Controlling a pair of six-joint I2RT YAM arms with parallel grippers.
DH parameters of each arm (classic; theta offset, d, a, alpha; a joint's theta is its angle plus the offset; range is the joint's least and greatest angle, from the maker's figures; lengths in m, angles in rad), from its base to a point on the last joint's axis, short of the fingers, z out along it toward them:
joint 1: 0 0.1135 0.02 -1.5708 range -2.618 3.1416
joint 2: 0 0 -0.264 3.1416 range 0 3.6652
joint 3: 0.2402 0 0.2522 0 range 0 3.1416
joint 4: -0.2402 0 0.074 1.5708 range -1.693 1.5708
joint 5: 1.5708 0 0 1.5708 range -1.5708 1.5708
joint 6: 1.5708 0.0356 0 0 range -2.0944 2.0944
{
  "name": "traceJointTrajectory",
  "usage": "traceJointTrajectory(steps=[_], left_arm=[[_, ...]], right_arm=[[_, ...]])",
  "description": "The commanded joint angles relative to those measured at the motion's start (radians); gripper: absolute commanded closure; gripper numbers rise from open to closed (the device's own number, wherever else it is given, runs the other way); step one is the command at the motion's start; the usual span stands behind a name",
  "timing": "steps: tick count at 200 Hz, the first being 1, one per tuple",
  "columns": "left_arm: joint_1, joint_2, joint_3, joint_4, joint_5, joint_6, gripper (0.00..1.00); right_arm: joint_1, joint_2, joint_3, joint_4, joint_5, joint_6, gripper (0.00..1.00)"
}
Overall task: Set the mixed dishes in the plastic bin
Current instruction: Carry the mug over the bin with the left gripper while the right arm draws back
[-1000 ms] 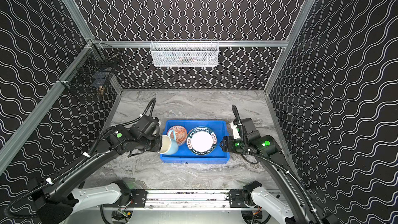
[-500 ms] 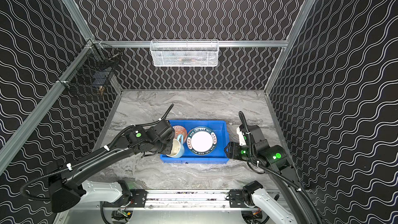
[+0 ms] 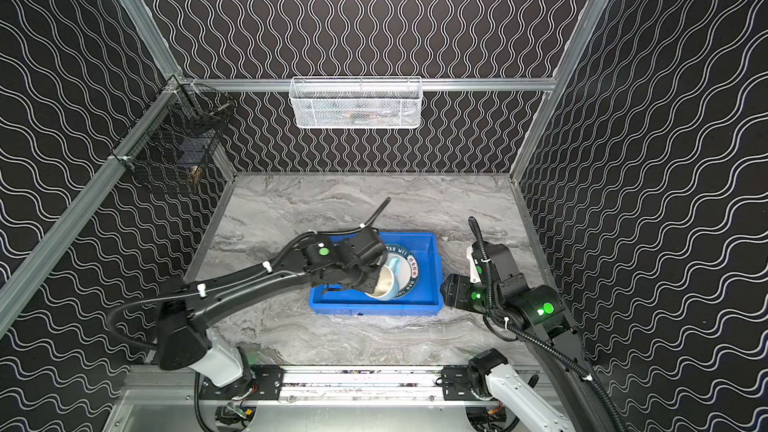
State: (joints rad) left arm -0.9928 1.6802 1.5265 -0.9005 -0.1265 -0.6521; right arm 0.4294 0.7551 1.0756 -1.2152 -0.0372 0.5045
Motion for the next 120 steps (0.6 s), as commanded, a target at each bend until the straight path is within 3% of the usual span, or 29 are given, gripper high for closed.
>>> traceJointTrajectory(steps=[1,50,120], left_arm=[[-0.031,0.072,0.083,0.061,0.014,0.032,0.9],[-0.093,0.212,0.189,0.088,0.052,0.05,0.9],[-0.099,0.301,0.198,0.117,0.083,0.052,0.9]], right_arm=[[0.0,-0.003,0.016,-0.039,0.046,0.022,0.28],[0.0,-0.036,0.014,-0.078,0.086,0.046,0.28],[0.0,-0.074,0.009,-0.127,0.118,0.062,0.28]])
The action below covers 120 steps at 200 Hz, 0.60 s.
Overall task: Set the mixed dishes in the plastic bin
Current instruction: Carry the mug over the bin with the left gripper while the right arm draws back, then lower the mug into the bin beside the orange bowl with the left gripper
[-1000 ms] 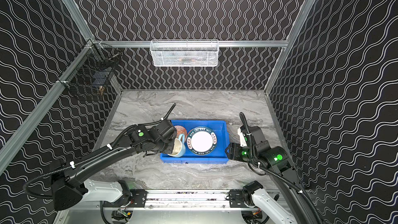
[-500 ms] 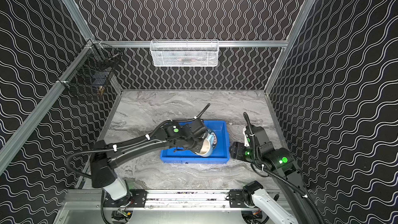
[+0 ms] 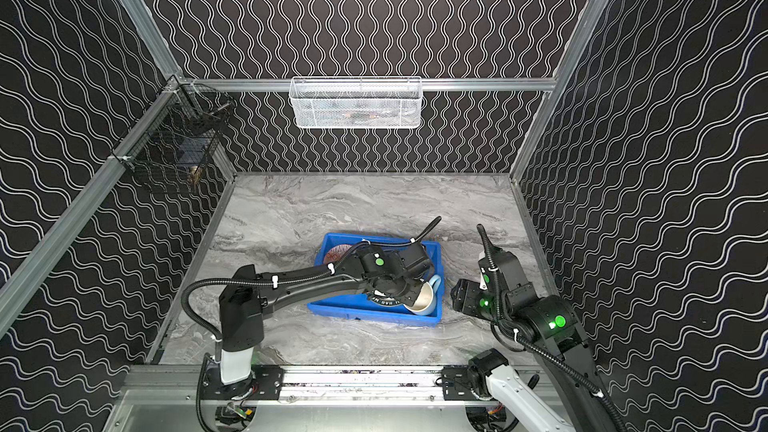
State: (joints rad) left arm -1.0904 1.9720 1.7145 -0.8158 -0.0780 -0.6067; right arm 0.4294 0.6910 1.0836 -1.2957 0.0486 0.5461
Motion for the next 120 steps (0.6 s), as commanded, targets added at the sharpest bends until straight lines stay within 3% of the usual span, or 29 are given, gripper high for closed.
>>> traceJointTrajectory(steps=[1,120], left_arm=[[-0.001,0.009,0.01,0.032,0.034,0.007,0.9],[-0.002,0.053,-0.038,0.001,0.03,0.024,0.9]], right_arm=[[0.0,-0.011,0.001,-0.046,0.032,0.02,0.28],[0.0,-0.058,-0.022,-0.071,0.055,0.037,0.28]])
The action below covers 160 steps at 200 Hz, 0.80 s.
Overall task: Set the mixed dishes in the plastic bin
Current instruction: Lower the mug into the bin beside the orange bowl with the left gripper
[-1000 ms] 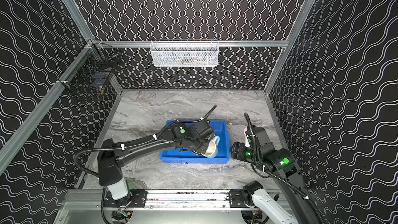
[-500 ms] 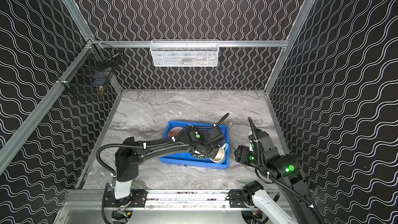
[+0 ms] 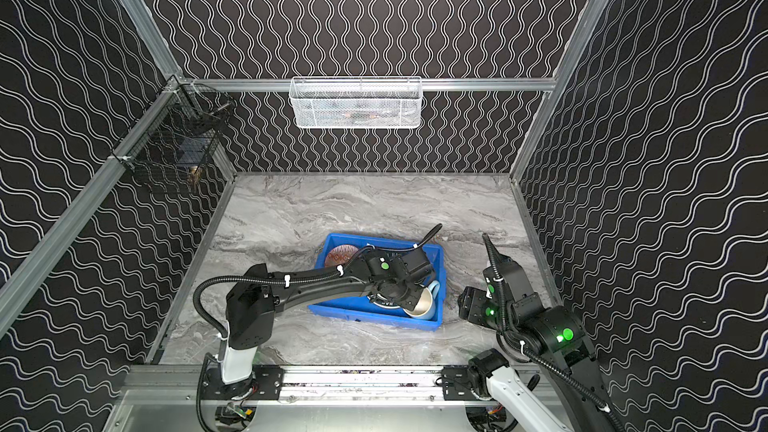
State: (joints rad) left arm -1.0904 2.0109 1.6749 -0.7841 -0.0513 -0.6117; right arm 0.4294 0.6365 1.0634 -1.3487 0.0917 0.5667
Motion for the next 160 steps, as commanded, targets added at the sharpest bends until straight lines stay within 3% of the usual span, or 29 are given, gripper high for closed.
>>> traceJointTrajectory(steps=[1,96,123,160], left_arm=[[-0.002,0.012,0.002,-0.032,0.003,0.029,0.9],[-0.001,-0.127,0.137,-0.158,-0.038,0.041,0.91],[0.024,-0.223,0.028,-0.191,-0.088,0.037,0.92],[0.142,-0.421,-0.232,-0.179,-0.094,0.007,0.91]], right_arm=[[0.0,-0.004,-0.002,-0.018,0.012,0.016,0.28],[-0.001,0.031,-0.005,0.031,-0.006,0.0,0.28],[0.0,0.061,-0.013,0.078,-0.027,-0.015,0.28],[0.0,0.119,-0.008,0.146,-0.069,-0.044,0.28]])
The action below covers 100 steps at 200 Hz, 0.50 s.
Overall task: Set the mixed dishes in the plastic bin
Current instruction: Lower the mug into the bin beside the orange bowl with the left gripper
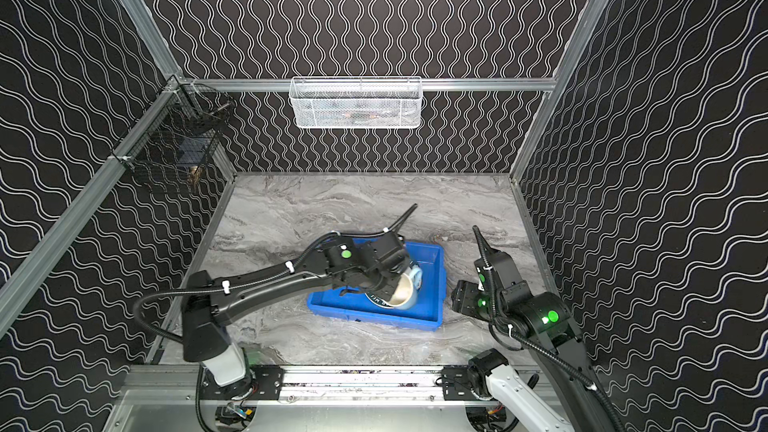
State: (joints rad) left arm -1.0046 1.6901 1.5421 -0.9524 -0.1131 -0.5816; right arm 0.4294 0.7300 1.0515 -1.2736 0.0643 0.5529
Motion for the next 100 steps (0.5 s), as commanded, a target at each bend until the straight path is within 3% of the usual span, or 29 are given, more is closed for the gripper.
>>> traceJointTrajectory(steps=[1,49,100], left_arm=[[0.06,-0.105,-0.105,-0.011,-0.033,-0.024,0.91],[0.232,-0.28,-0.279,-0.021,-0.036,0.0,0.9],[0.253,-0.307,-0.356,0.002,0.008,0.032,0.9]], right_arm=[[0.0,0.027,0.004,0.072,-0.043,-0.031,0.28],[0.0,0.097,-0.005,0.143,-0.095,-0.062,0.28],[0.0,0.16,0.013,0.178,-0.106,-0.096,0.28]])
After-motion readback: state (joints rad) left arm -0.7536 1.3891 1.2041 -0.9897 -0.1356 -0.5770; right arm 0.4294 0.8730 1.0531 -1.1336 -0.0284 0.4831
